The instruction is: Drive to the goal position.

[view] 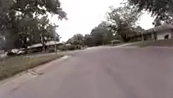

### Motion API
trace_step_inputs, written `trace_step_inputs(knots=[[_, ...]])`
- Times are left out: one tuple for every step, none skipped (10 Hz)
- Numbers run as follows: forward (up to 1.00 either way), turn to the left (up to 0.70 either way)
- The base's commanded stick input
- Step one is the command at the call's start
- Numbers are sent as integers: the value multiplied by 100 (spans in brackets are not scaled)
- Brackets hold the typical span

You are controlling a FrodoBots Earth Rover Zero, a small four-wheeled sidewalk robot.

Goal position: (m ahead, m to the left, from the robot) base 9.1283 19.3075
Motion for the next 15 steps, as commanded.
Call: trace_step_inputs(knots=[[70, 1], [70, 1], [70, 2], [70, 2], [70, 2], [70, 2], [70, 2], [70, 2], [70, 2], [70, 2], [70, 2], [70, 2], [70, 2], [70, 2], [70, 2]])
